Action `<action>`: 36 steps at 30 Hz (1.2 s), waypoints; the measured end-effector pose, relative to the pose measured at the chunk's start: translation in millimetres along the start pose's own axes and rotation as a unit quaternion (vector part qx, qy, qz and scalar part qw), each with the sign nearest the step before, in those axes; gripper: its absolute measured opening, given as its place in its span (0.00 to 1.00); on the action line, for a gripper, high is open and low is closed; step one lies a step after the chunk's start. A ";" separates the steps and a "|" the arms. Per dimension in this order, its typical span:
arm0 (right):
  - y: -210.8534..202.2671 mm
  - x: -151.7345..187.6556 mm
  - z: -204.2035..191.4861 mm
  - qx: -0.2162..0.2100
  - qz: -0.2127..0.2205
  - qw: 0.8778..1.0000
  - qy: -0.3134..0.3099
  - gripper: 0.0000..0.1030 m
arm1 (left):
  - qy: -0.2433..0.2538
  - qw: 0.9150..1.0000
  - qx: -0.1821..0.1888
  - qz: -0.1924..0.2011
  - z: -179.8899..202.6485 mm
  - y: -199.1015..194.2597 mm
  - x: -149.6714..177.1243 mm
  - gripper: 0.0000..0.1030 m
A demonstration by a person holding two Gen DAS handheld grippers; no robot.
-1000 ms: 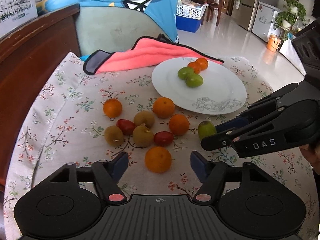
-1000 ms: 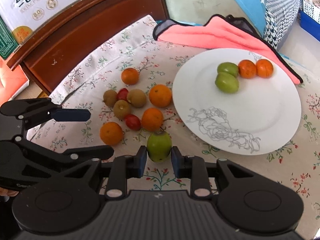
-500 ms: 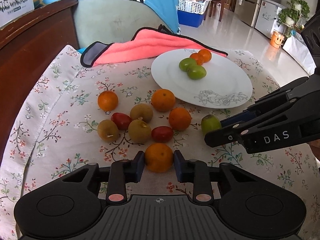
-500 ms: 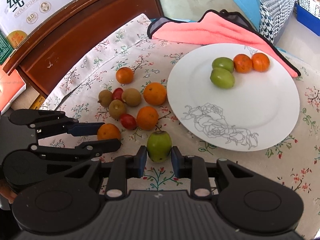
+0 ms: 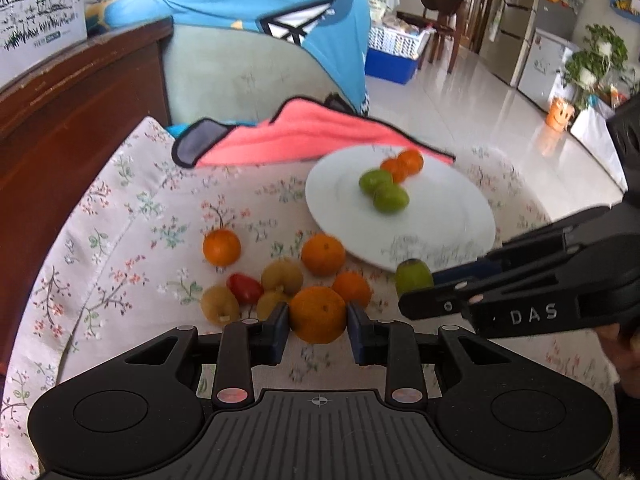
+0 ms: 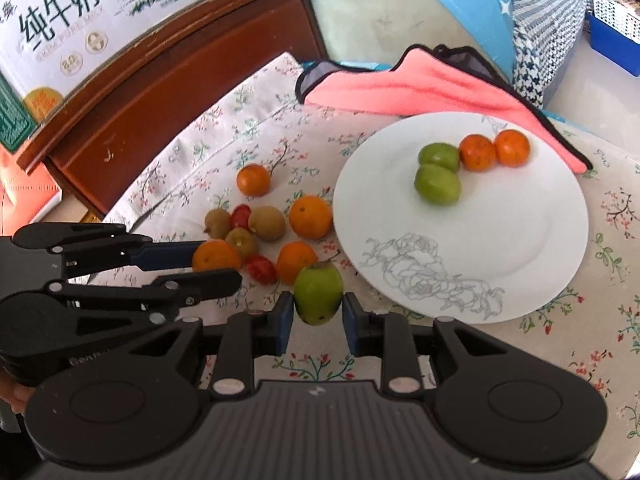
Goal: Organize fruits
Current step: 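Carry the lime and tangerine onto the white plate and open both tools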
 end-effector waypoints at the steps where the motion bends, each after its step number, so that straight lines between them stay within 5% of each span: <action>1: -1.8 -1.5 1.4 0.001 0.003 1.000 0.002 0.26 | -0.002 1.000 0.002 0.003 1.8 -0.9 -2.8 0.27; 22: -64.0 -33.9 77.9 0.067 0.092 0.989 0.092 0.26 | -0.044 0.998 0.031 0.032 48.9 12.0 -44.3 0.28; 36: -46.6 -12.9 103.1 0.073 0.054 0.984 0.153 0.26 | -0.070 0.997 0.020 -0.004 63.3 50.5 -36.9 0.28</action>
Point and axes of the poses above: each gripper's, at about its wrist camera, not at the fingertips, and y roughly the way its jaws point, z to its right, x to its underside, the point moved 9 cm from there along y, roughly the way its jaws point, and after that the axes turned 11 degrees about -y, right-handed, at the moved point
